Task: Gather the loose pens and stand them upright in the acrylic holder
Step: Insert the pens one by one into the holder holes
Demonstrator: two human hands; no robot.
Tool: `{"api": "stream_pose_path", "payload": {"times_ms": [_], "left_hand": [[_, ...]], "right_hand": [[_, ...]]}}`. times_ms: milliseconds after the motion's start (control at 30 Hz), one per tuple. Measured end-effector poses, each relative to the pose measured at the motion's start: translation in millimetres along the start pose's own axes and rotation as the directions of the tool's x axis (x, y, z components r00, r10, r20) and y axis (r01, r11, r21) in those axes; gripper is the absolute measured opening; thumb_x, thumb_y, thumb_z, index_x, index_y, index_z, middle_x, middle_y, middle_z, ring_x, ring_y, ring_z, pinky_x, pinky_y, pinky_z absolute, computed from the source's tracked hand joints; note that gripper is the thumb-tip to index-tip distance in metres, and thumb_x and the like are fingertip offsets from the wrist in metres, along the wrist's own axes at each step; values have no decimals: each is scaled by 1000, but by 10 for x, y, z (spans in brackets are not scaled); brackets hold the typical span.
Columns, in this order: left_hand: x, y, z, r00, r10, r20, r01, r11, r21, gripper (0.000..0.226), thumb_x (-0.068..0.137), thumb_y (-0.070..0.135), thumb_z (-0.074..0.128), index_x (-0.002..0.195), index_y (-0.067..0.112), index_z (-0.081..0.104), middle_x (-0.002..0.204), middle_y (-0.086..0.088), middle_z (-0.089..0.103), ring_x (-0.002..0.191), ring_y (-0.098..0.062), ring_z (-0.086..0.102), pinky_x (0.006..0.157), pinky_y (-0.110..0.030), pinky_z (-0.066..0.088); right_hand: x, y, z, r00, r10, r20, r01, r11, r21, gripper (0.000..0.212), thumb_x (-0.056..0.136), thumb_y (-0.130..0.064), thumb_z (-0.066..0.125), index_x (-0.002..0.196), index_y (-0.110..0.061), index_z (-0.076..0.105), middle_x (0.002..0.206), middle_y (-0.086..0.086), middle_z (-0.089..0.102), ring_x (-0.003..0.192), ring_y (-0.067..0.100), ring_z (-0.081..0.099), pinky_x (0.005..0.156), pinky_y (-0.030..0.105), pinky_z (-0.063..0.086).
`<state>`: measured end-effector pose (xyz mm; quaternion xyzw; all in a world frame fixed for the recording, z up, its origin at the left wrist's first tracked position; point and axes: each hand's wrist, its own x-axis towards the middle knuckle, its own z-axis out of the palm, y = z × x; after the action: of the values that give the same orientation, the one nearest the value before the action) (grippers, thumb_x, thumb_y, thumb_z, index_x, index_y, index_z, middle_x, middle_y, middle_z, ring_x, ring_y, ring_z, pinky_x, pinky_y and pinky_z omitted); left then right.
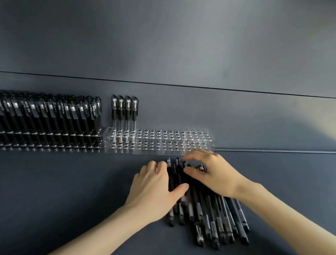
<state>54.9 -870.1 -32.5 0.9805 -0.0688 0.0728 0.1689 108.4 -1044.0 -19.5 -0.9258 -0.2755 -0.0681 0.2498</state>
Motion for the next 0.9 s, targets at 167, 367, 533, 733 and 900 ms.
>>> {"api": "stream_pose_path", "payload": {"times_ms": [167, 367, 533, 733, 900], "left_hand": [[33, 108, -23, 981, -193, 27, 194, 966, -172, 52, 89, 47, 57, 125, 12, 44, 117, -2, 55, 106, -22, 55, 87, -33, 45], [135, 35, -38, 972, -225, 62, 233, 934, -271, 31, 84, 41, 63, 92, 10, 64, 74, -5, 67, 75, -24, 62, 62, -32, 42], [51, 20, -61, 981, -192, 34, 193, 934, -301, 36, 93, 37, 52, 70, 12, 42, 62, 0, 38, 57, -17, 36, 56, -31, 26], [-17, 5, -157, 987, -163, 8, 148, 875, -461, 35, 95, 31, 52, 68, 12, 39, 64, 1, 32, 59, -14, 30, 57, -31, 25], [12, -63, -123, 980, -198, 8, 176, 852, -493, 39, 96, 31, 49, 76, -2, 49, 63, -4, 41, 58, -17, 41, 58, -32, 39]], "right_hand": [[-127, 78, 94, 999, 15, 30, -17, 998, 53, 37, 95, -39, 50, 130, -27, 52, 125, -6, 59, 118, 21, 50, 100, 39, 39], [-136, 54, 116, 999, -2, 45, 1, 1000, 24, 42, 95, -41, 49, 134, -26, 47, 131, -1, 55, 122, 24, 44, 102, 41, 36], [-145, 62, 98, 996, 12, 86, -13, 1000, 18, 44, 96, -43, 46, 136, -26, 45, 135, -1, 51, 125, 26, 39, 105, 43, 33], [-162, 57, 88, 1000, 14, -9, -13, 998, 54, 39, 95, -42, 49, 128, -23, 54, 129, -3, 57, 122, 23, 43, 104, 39, 34], [-153, 20, 74, 998, 22, -62, -18, 998, 65, 29, 93, -40, 54, 113, -21, 63, 113, -6, 63, 110, 18, 51, 93, 27, 39]]}}
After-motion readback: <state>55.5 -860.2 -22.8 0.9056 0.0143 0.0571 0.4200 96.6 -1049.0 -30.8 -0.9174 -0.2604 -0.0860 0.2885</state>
